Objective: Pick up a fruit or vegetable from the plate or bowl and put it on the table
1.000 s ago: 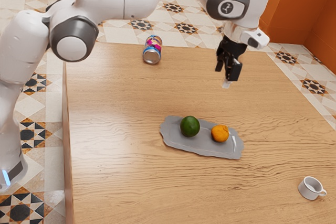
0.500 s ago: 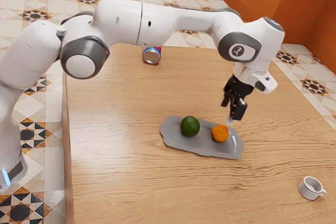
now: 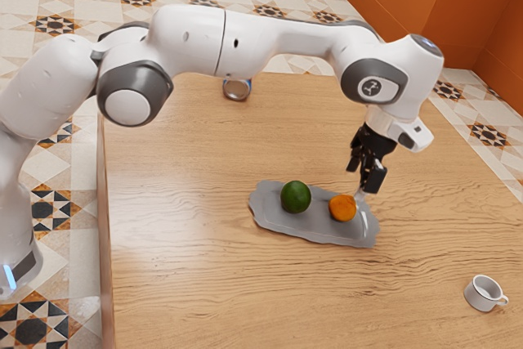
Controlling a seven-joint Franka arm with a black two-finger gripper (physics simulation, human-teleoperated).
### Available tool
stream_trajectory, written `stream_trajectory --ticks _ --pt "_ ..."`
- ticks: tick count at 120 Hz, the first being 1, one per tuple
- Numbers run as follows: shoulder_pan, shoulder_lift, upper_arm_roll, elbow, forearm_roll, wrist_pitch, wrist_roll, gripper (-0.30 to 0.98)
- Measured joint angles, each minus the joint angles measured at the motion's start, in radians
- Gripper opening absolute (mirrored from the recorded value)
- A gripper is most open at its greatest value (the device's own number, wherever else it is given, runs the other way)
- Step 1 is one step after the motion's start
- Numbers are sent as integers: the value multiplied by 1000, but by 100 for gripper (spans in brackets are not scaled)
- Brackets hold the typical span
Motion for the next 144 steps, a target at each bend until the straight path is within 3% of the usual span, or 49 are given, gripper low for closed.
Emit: stream_trajectory --ticks 134,144 --pt "39 124 -5 11 -3 18 2 69" --pt "38 128 -5 13 -4 18 1 60"
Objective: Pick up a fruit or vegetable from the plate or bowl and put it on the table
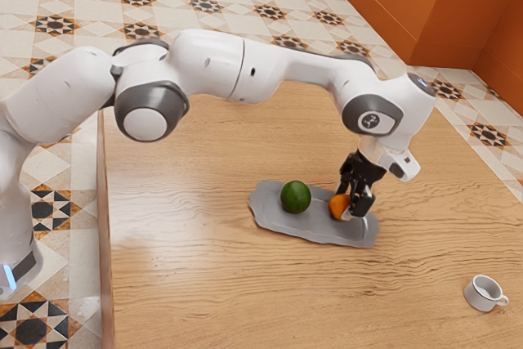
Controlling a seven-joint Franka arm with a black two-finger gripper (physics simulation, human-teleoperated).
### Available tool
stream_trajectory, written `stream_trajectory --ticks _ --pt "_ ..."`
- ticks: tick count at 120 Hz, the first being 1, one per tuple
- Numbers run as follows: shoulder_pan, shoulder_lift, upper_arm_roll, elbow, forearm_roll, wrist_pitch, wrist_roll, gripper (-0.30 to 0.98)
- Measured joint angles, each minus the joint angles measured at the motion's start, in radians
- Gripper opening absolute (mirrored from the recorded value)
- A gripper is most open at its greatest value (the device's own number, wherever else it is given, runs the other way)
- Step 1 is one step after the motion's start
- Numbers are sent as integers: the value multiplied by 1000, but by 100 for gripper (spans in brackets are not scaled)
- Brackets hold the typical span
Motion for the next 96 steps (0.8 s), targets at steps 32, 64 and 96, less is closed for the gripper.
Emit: stream_trajectory --ticks 32,64,96 --pt "-7 -33 4 1 6 -1 -3 29" --pt "24 -93 30 64 16 -5 -3 27" --pt "99 -76 38 113 17 -2 -2 26"
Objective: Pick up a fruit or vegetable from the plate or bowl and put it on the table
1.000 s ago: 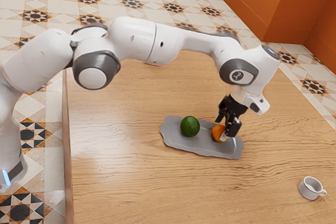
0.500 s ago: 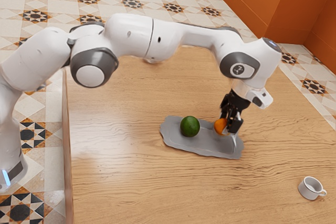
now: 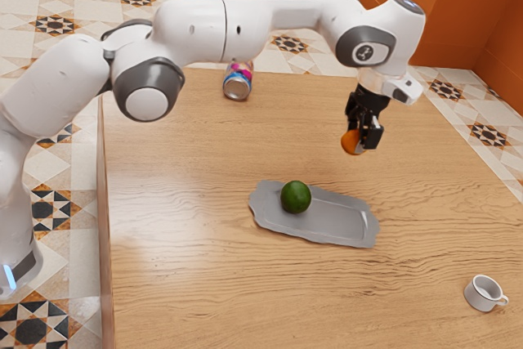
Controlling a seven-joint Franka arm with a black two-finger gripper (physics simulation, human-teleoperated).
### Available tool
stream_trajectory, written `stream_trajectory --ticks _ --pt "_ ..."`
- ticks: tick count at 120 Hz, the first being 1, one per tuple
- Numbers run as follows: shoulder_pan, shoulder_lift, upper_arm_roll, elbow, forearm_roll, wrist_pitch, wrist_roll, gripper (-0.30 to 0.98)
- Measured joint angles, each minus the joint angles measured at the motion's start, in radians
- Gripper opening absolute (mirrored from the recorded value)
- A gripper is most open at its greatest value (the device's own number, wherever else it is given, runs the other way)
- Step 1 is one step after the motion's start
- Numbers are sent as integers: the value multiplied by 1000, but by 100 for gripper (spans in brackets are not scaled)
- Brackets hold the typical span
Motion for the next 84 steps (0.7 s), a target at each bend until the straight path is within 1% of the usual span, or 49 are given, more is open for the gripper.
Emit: stream_trajectory --ticks 31,55,56,61,68,75,84 --pt "42 11 -2 18 0 5 0 26" --pt "47 10 0 21 0 7 0 27" --pt "47 9 0 21 0 7 0 28" --pt "47 9 -1 21 -2 7 0 39" --pt "47 8 -2 21 -6 6 0 49" --pt "45 7 -7 21 -9 5 -1 56" --pt "42 3 -11 20 -12 4 -1 61"
